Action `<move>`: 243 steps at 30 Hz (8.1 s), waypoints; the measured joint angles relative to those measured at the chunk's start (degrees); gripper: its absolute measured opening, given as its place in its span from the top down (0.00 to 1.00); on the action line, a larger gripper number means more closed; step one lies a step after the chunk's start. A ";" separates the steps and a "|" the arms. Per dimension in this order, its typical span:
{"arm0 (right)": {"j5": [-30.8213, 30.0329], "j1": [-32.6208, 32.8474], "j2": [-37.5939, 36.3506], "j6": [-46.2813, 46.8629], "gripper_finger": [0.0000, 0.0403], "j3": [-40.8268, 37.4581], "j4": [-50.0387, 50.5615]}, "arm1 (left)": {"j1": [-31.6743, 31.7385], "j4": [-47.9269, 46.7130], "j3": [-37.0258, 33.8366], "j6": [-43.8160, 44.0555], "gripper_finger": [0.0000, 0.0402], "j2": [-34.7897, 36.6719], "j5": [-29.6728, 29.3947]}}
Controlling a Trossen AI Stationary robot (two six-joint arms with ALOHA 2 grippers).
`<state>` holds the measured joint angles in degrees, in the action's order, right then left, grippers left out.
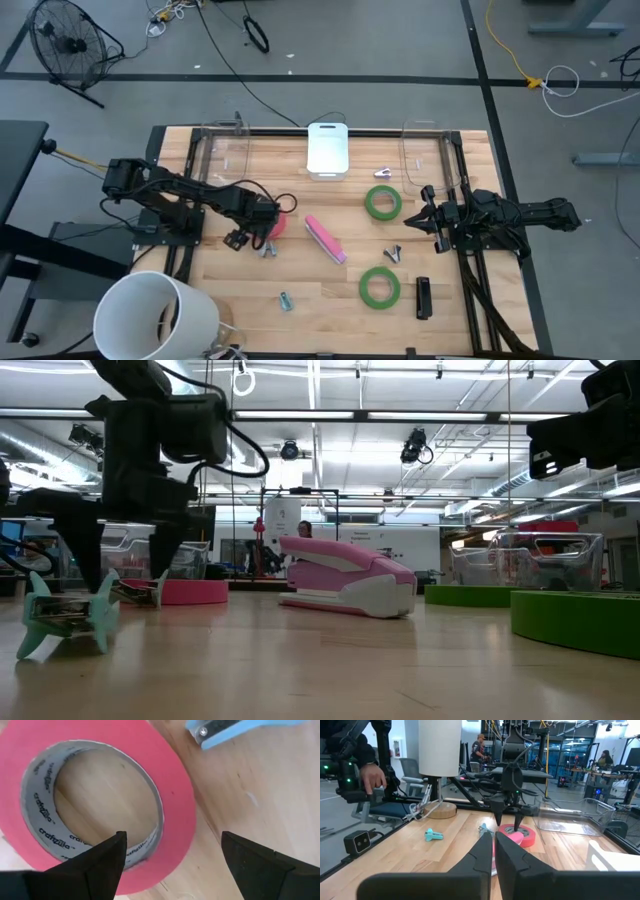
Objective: Pick and place Stapler, Stapler remover, tape
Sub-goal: Put the pink tape into the left transparent bin, then put the top green tape into the left transparent bin
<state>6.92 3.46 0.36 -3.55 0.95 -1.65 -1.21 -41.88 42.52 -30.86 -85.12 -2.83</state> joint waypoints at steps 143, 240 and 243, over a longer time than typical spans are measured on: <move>0.00 0.00 -0.02 0.00 0.95 -0.01 -0.01 | 25.31 -33.70 20.83 62.96 0.74 0.04 -22.73; -18.99 0.00 -0.02 15.35 0.95 0.00 -38.67 | 5.53 12.19 32.00 51.07 0.15 -0.02 -1.47; -19.03 0.00 0.16 17.22 0.95 0.72 -38.50 | 5.53 12.19 32.00 51.07 0.15 -0.02 -1.47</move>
<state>-12.11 3.46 0.52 13.67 1.67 -40.15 4.32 -29.69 74.52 20.21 -85.14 -4.29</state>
